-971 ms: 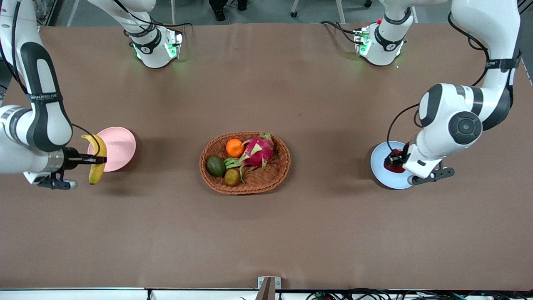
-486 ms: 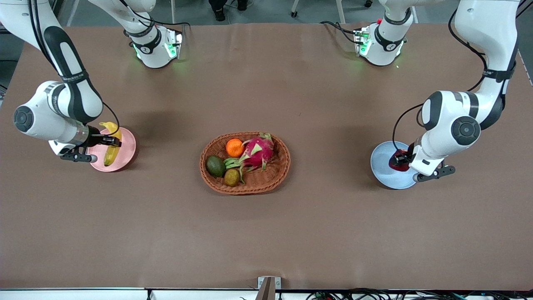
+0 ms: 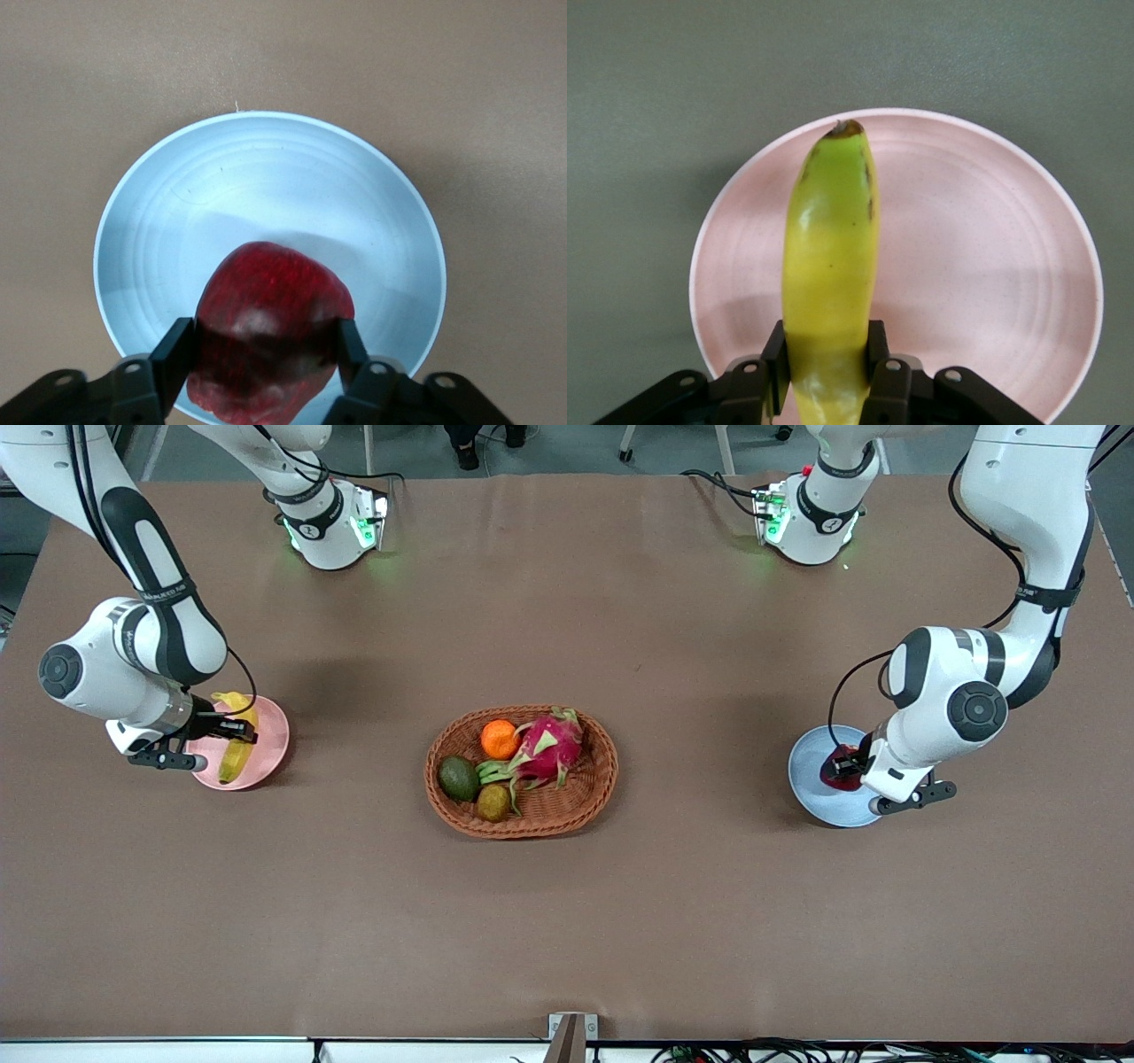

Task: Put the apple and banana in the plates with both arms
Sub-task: 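Lower the apple onto the blue plate while the right gripper lowers the banana, then open both grippers and lift them away from the plates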

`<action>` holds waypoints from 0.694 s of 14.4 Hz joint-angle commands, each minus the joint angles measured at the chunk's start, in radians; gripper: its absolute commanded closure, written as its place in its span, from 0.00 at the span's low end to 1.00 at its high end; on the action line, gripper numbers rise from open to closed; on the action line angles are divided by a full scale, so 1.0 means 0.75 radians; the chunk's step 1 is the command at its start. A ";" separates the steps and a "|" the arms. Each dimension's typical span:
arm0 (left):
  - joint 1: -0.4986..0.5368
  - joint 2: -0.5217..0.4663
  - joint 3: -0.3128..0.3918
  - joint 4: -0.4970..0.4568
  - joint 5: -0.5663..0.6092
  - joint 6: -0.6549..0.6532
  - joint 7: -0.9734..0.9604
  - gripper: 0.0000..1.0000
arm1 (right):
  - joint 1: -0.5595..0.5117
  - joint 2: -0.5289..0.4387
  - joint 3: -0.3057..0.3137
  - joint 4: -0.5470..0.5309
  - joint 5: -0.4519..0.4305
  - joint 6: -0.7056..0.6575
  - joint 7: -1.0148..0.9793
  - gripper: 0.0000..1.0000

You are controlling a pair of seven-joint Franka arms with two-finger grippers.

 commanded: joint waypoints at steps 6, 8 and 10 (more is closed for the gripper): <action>0.014 -0.221 -0.016 0.139 0.012 -0.390 0.093 0.01 | -0.014 0.034 0.017 0.132 0.011 -0.106 -0.023 0.00; 0.022 -0.311 -0.016 0.141 -0.004 -0.394 0.142 0.01 | -0.010 0.024 0.017 0.313 0.001 -0.383 -0.020 0.00; 0.022 -0.399 -0.019 0.153 -0.006 -0.443 0.191 0.01 | 0.000 0.024 0.019 0.561 -0.011 -0.660 -0.018 0.00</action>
